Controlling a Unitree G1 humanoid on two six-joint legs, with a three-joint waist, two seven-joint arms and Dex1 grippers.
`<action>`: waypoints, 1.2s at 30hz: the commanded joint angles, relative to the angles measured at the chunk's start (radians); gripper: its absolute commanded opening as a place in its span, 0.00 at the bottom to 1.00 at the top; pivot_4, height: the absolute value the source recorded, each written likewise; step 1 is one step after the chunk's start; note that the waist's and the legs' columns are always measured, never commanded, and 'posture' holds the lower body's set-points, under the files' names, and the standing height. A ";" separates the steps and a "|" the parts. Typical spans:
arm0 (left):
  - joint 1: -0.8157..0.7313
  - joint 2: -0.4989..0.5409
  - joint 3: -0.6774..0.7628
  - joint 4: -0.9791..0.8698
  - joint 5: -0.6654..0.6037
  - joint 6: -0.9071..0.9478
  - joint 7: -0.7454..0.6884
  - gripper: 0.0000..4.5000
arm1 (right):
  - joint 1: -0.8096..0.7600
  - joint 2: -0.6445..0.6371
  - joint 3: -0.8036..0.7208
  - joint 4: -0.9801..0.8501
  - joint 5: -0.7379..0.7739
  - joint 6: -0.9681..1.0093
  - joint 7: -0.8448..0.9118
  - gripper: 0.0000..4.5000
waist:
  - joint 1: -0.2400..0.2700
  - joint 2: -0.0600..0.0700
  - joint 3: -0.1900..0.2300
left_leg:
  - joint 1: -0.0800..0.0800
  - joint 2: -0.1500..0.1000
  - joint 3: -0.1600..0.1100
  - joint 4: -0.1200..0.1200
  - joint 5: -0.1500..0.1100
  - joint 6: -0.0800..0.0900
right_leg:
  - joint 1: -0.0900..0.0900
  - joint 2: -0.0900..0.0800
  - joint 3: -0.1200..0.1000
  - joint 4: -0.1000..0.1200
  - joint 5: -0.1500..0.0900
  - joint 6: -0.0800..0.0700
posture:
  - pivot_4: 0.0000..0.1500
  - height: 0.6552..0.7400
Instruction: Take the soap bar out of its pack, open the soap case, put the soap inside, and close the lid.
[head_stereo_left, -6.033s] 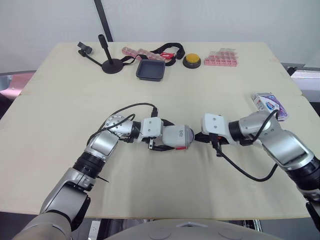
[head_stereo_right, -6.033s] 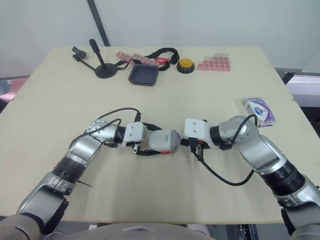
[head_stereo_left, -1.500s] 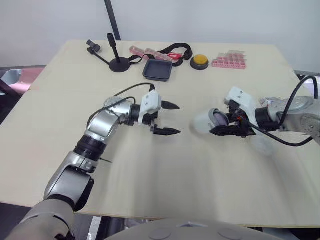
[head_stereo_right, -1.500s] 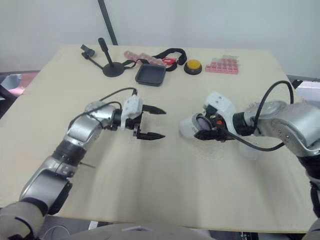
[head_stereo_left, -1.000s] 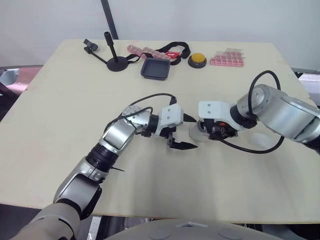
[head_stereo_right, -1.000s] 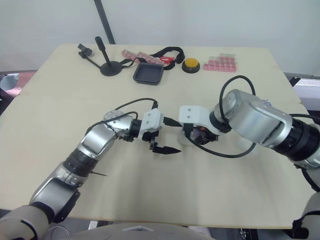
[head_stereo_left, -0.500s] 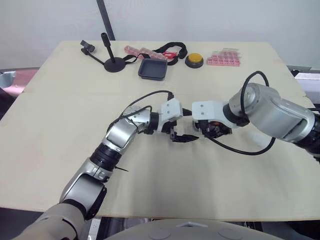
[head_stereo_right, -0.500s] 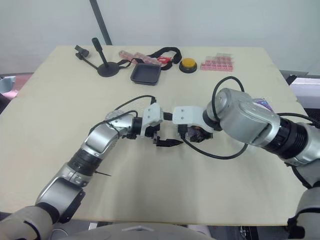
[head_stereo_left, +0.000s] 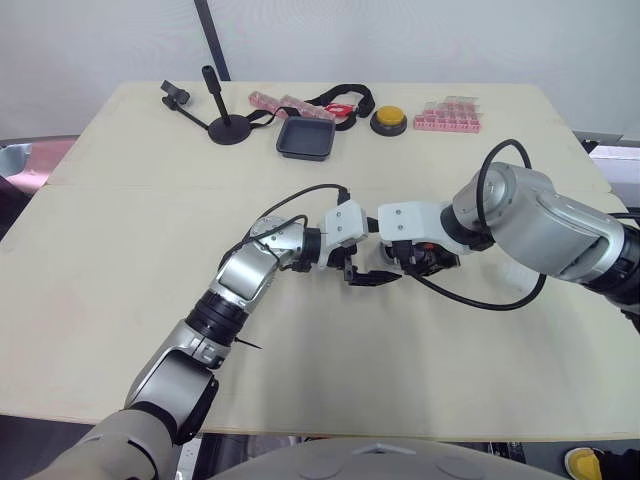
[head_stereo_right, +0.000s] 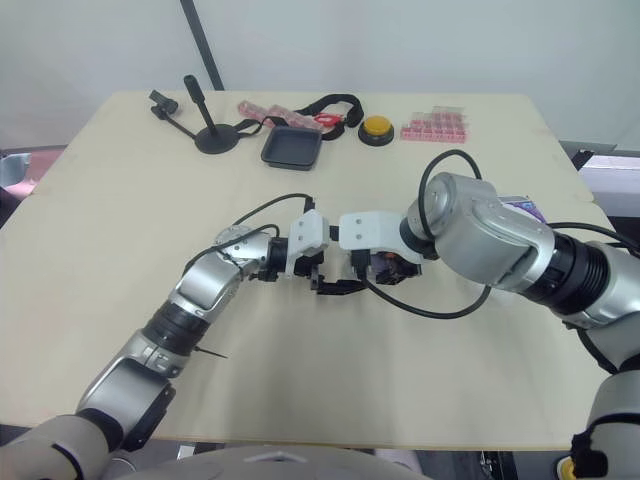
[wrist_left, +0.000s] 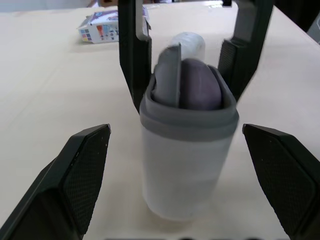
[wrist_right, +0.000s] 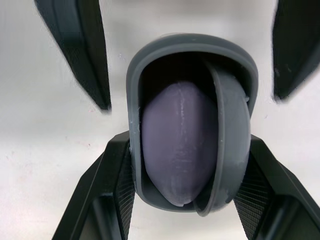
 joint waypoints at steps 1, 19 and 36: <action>-0.003 0.006 0.005 -0.005 0.012 -0.033 -0.004 1.00 | 0.000 -0.006 -0.043 -0.015 -0.017 0.001 0.003 0.47 | 0.000 0.000 0.000 | 0.000 0.000 0.000 0.000 0.000 0.000 | 0.000 0.000 0.000 0.000 0.000 0.000 | 1.00 1.00; -0.016 -0.009 0.002 0.022 0.032 -0.049 -0.009 1.00 | 0.012 0.008 -0.053 -0.001 -0.027 -0.010 -0.005 0.47 | -0.002 0.000 0.000 | 0.001 0.000 0.000 0.000 0.000 0.000 | 0.000 0.000 0.000 0.002 0.000 0.000 | 1.00 1.00; -0.027 -0.022 -0.002 0.051 0.038 -0.061 -0.015 0.53 | 0.015 0.012 -0.053 0.009 -0.042 -0.016 0.003 0.47 | -0.004 0.000 0.000 | 0.002 0.000 0.000 0.000 0.000 0.000 | 0.000 0.000 0.000 0.002 0.000 0.000 | 1.00 1.00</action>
